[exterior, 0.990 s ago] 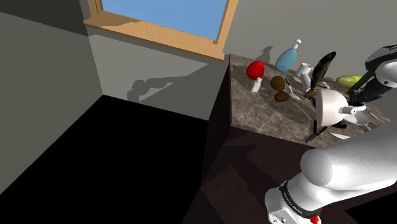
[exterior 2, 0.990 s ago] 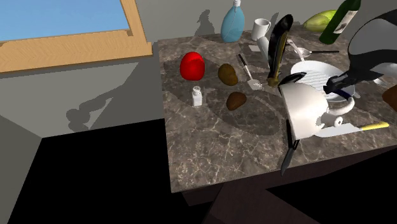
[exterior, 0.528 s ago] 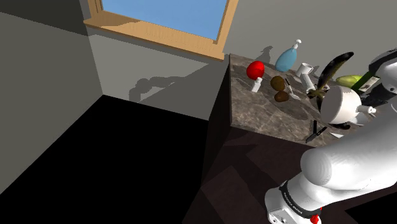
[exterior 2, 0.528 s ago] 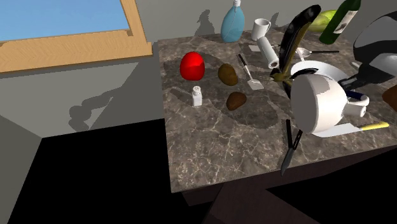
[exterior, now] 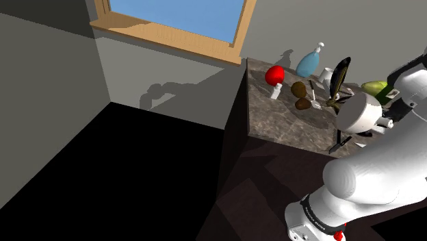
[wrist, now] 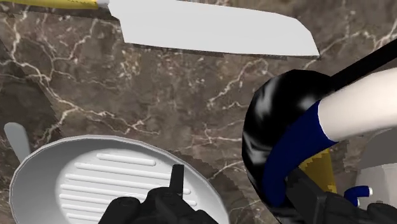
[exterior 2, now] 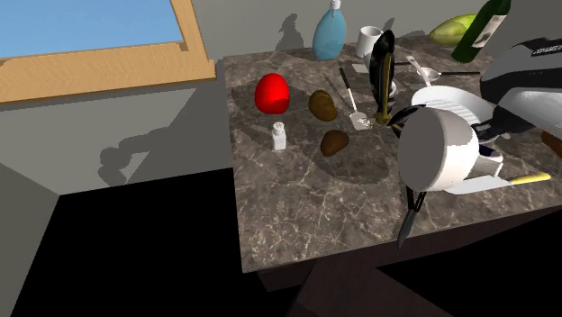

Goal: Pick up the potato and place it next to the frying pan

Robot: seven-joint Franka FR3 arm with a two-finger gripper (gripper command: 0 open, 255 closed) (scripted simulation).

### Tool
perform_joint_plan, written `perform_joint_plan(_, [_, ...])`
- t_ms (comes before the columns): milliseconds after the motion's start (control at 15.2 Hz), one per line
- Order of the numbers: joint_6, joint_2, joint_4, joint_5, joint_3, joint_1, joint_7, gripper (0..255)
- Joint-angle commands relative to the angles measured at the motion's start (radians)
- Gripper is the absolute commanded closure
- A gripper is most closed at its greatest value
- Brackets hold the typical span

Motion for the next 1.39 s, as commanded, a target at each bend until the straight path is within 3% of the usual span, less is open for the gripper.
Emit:
perform_joint_plan(0, [0.046,0.026,-0.017,0.031,0.008,-0.005,-0.02,255])
perform_joint_plan(660, [0.134,0.143,-0.047,0.221,0.072,-0.058,-0.16,255])
perform_joint_plan(1188, [0.14,0.145,-0.049,0.221,0.092,-0.077,-0.161,255])
perform_joint_plan(1254, [0.145,0.104,-0.073,0.174,0.077,-0.063,-0.132,0])
perform_joint_plan(1320, [0.158,0.099,-0.09,0.177,0.078,-0.062,-0.14,0])
